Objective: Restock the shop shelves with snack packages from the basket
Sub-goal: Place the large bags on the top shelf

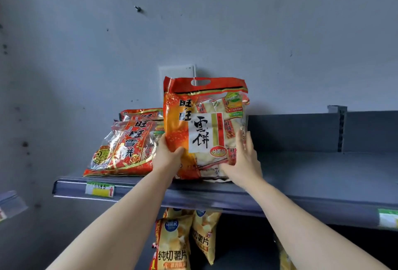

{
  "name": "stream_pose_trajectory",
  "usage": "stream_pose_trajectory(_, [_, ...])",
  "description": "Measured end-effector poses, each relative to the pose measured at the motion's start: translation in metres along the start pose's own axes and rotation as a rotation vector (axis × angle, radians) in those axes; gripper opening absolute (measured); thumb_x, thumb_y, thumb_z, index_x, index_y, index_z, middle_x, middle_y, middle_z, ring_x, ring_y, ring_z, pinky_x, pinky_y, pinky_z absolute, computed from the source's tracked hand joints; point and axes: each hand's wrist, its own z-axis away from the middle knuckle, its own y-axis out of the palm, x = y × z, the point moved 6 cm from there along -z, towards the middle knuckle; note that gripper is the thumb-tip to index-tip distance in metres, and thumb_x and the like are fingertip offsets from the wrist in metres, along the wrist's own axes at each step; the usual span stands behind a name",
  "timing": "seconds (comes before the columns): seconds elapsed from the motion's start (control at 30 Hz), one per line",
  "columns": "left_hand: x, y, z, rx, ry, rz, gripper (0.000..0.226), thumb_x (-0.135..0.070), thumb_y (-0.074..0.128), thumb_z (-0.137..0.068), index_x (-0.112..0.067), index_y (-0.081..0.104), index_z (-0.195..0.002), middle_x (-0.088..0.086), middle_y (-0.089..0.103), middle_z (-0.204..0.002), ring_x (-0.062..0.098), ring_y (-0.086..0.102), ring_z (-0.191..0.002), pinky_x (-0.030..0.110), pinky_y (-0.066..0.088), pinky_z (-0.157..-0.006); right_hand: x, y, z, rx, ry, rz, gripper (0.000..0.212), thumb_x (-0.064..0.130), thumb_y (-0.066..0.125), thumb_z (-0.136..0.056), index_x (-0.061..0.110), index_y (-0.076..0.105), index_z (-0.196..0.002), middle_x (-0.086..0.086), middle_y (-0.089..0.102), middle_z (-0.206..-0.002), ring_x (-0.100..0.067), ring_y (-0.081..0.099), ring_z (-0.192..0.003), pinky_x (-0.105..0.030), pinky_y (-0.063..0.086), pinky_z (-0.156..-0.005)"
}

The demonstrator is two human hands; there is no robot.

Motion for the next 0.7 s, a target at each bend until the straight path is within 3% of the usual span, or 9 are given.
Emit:
stream_pose_trajectory(0.1, [0.000,0.002,-0.003,0.004,-0.004,-0.182,0.072,-0.033,0.060,-0.094,-0.029,0.020,-0.154,0.002,0.047,-0.145,0.029,0.056,-0.118,0.044,0.053,-0.091,-0.006,0.005,-0.001,0.010,0.062,0.036,0.100,0.062,0.056,-0.086,0.037,-0.014,-0.153,0.001,-0.015,-0.163,-0.028,0.010,-0.149,-0.048,0.029,-0.113])
stream_pose_trajectory(0.2, [-0.008,0.007,0.007,-0.037,0.084,-0.428,0.068,-0.026,0.054,-0.096,-0.026,0.019,-0.155,0.005,0.023,-0.160,0.033,0.021,-0.145,0.050,0.031,-0.113,-0.007,0.006,0.003,0.006,0.107,0.124,0.092,0.073,0.041,-0.087,0.032,-0.003,-0.156,-0.004,-0.009,-0.164,-0.027,-0.005,-0.151,-0.052,0.016,-0.120])
stream_pose_trajectory(0.33, [-0.036,0.023,0.033,-0.049,0.397,-0.527,0.061,-0.021,0.047,-0.099,-0.027,0.021,-0.154,0.006,0.011,-0.164,0.028,0.008,-0.150,0.047,0.015,-0.121,0.004,-0.008,0.021,-0.117,0.040,0.258,0.078,0.069,0.031,-0.092,0.031,0.007,-0.157,-0.004,-0.001,-0.165,-0.021,-0.008,-0.151,-0.050,0.008,-0.121])
stream_pose_trajectory(0.43, [-0.049,0.042,0.053,0.025,0.573,-0.543,0.060,-0.017,0.045,-0.098,-0.030,0.023,-0.153,0.004,0.010,-0.164,0.025,0.004,-0.151,0.049,0.010,-0.121,0.002,-0.017,0.041,-0.126,0.038,0.339,0.072,0.063,0.030,-0.096,0.034,0.004,-0.156,-0.001,-0.002,-0.165,-0.018,-0.009,-0.151,-0.047,0.004,-0.121])
stream_pose_trajectory(0.7, [-0.055,0.109,0.139,0.283,0.788,-0.701,0.057,-0.032,0.046,-0.099,-0.033,0.025,-0.152,0.004,0.008,-0.165,0.026,-0.001,-0.151,0.055,0.006,-0.120,-0.051,-0.067,0.124,-0.058,0.132,0.512,0.065,0.054,0.030,-0.101,0.029,0.008,-0.157,0.003,-0.003,-0.165,-0.016,-0.012,-0.151,-0.045,-0.001,-0.122])
